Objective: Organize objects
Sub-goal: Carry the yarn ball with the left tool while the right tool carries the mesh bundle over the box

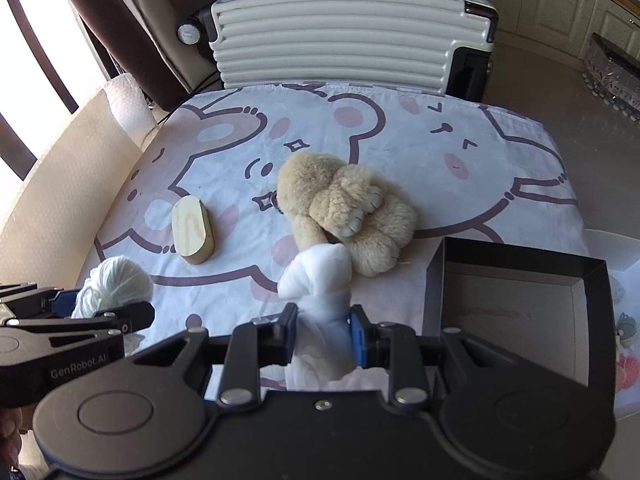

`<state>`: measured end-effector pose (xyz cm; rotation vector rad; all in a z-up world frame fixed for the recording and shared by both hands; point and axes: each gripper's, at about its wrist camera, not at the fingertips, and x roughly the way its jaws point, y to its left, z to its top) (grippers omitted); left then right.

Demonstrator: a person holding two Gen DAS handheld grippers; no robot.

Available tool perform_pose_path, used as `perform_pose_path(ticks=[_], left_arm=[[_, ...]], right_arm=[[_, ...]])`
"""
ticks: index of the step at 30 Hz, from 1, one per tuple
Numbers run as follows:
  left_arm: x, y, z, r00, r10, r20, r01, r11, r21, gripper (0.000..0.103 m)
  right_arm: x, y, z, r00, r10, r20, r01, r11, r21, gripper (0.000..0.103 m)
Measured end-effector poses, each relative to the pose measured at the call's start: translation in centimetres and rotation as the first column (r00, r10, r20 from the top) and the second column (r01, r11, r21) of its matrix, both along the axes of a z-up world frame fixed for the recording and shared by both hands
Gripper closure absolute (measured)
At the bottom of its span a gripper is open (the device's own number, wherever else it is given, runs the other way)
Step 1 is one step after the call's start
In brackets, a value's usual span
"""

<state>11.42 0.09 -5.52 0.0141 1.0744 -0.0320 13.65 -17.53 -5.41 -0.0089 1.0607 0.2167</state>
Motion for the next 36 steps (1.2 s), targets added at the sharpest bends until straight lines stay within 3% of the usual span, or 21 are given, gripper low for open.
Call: perform_pose_path(ticks=[15,36], left_arm=[[-1.6,-1.1,0.7,1.000,-0.001,0.019,0.001,1.000,0.026,0.057],[-1.2,-1.1,0.1,1.000,0.011,0.011,-0.011,1.000,0.021,0.057]], right_arm=[[-3.9,-3.0,1.0,0.998,-0.062,0.030,0.063,0.998,-0.016,0.075],[-3.4,-3.4,0.8,0.997,-0.064,0.034,0.065,0.997,-0.035,0.074]])
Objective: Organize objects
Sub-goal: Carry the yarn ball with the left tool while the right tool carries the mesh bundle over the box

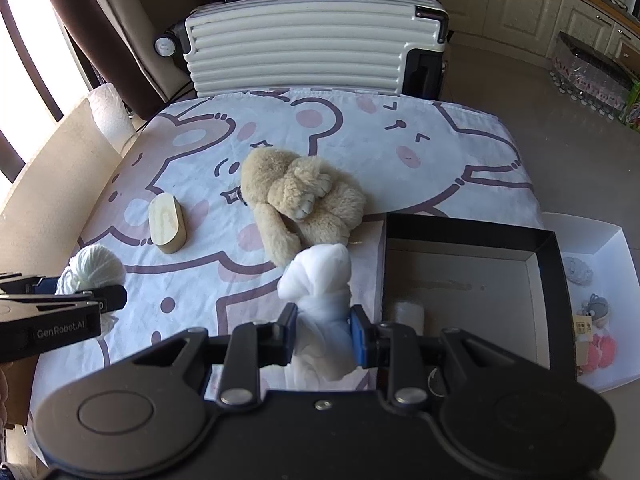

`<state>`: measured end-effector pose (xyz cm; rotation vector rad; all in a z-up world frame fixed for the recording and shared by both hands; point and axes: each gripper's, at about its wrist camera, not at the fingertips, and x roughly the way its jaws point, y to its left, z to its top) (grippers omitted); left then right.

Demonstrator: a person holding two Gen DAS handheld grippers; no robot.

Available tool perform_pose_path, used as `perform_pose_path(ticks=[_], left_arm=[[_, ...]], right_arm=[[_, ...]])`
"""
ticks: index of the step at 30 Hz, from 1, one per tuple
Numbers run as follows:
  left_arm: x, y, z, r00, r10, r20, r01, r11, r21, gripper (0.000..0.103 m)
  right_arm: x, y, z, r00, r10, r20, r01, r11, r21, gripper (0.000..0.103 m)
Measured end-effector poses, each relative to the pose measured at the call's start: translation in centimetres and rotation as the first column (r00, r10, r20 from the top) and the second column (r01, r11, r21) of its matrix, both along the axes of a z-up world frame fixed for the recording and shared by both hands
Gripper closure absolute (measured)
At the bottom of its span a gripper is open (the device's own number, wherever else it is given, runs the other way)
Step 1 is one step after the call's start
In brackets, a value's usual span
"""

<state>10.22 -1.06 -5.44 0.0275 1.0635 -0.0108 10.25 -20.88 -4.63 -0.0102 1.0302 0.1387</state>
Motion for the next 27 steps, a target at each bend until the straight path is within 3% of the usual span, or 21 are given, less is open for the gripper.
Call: perform_pose_path(ticks=[27], left_arm=[[0.9,-8.7,-0.4,0.989,-0.146,0.014,0.147,0.988,-0.055,0.057]], right_arm=[[-1.3,-8.8,-0.4,0.986,-0.169,0.006,0.169,0.985,-0.018,0.074]])
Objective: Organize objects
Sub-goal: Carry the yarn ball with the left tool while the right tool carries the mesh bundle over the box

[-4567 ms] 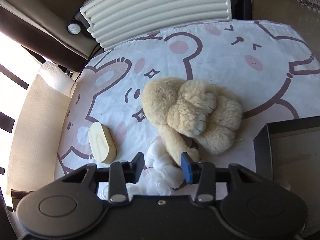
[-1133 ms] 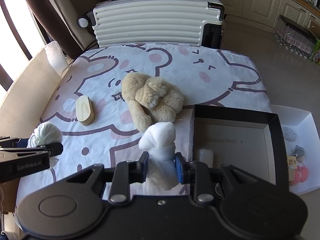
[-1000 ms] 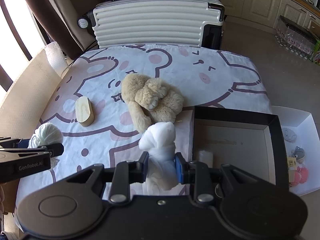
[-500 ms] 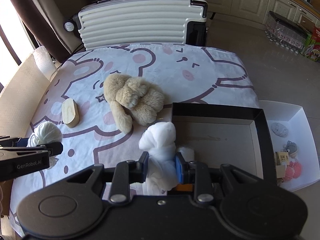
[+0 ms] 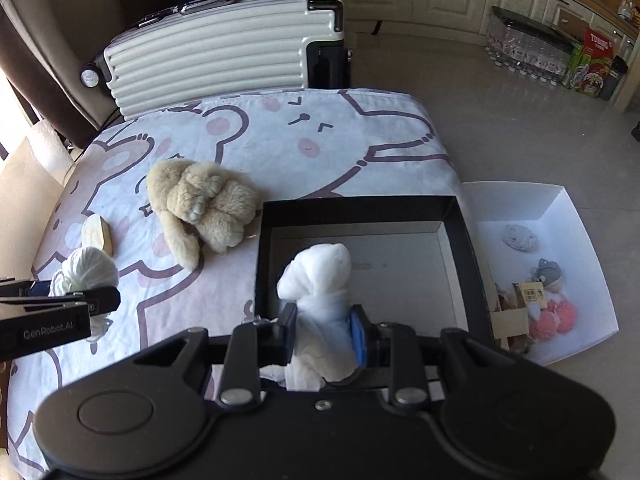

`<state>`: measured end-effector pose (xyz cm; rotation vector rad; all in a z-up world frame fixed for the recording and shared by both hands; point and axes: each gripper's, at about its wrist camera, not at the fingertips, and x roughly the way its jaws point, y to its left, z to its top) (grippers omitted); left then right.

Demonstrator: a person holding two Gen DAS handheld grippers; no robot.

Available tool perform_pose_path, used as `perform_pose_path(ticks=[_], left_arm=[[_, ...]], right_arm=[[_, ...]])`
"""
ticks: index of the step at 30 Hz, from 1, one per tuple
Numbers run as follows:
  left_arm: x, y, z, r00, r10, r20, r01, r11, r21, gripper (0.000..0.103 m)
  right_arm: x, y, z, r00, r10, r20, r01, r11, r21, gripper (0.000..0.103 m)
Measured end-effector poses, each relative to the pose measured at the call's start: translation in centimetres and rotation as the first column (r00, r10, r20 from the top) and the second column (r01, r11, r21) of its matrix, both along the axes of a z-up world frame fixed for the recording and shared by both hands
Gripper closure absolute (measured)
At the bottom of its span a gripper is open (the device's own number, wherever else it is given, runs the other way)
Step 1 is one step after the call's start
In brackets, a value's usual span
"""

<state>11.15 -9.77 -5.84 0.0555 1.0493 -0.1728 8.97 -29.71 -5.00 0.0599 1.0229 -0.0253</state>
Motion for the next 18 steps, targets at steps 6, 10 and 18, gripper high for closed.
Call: perform_pose_path(ticks=[6,10,18], left_arm=[[0.1,-1.8,0.0,1.000,-0.030,0.000,0.030,0.999,-0.031,0.057],[0.1,-2.7,0.0,0.999,-0.043,-0.003,0.043,0.998,-0.050,0.057],[0.2,-4.0,0.3,0.998,-0.062,0.008,0.063,0.989,-0.132,0.057]], right_arm=[[-0.5,-1.9,0.0,0.999,-0.037,0.003,0.037,0.999,-0.007,0.074],[-0.7,-2.9,-0.2,0.998,-0.059,0.002,0.059,0.998,-0.012,0.074],[-1.1,-4.5,-0.3,0.996,-0.092,0.010,0.092,0.996,-0.012,0.074]])
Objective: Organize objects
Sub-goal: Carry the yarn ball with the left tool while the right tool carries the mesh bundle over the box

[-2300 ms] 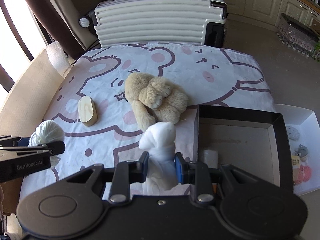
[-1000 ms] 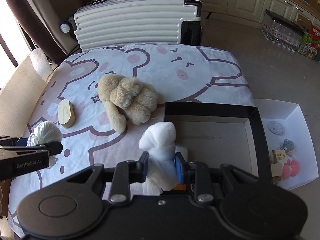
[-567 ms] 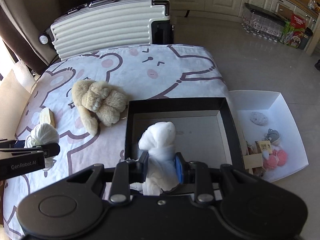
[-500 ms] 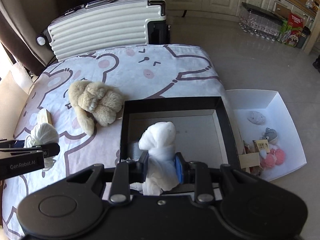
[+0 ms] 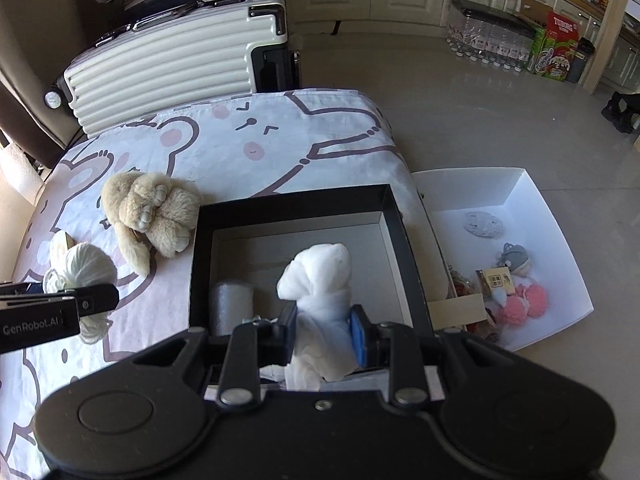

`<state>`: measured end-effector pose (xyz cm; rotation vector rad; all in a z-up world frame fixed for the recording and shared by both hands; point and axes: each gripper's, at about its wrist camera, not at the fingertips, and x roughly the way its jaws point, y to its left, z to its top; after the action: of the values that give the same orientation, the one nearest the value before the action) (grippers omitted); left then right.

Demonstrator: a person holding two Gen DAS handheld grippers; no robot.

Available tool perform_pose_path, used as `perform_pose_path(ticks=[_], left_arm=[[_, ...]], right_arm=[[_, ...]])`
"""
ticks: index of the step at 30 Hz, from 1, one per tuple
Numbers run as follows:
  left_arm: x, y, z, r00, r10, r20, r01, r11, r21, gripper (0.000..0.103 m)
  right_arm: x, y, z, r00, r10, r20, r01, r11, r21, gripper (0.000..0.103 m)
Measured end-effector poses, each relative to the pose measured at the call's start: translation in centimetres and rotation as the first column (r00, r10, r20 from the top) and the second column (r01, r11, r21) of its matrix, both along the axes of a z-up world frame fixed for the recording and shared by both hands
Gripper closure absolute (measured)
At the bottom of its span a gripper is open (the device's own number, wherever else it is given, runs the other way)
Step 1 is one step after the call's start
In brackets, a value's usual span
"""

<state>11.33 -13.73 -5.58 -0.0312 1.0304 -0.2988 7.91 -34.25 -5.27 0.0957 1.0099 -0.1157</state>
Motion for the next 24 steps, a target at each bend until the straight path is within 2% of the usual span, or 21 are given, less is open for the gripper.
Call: perform_pose_path(ticks=[3,9,18,24], left_arm=[[0.1,-0.5,0.1,1.000,-0.007,0.003,0.007,0.999,-0.037,0.057],[0.4,-1.4,-0.1,1.000,-0.014,0.007,0.015,0.998,-0.060,0.057],[1.4,-2.6,-0.5,1.000,-0.010,0.024,0.013,0.987,-0.161,0.057],[2.1,-4.2,-1.6,0.999,-0.049,0.012,0.051,0.983,-0.178,0.057]], right_arm=[[-0.1,-0.5,0.0,1.000,-0.010,0.005,0.010,1.000,0.001,0.074],[-0.2,-1.2,-0.3,1.000,-0.019,0.003,0.019,1.000,-0.001,0.074],[0.1,-2.2,-0.5,0.999,-0.031,0.043,0.031,1.000,0.000,0.074],[0.6,-2.7,-1.1,0.999,-0.019,0.034,0.019,1.000,-0.004,0.074]])
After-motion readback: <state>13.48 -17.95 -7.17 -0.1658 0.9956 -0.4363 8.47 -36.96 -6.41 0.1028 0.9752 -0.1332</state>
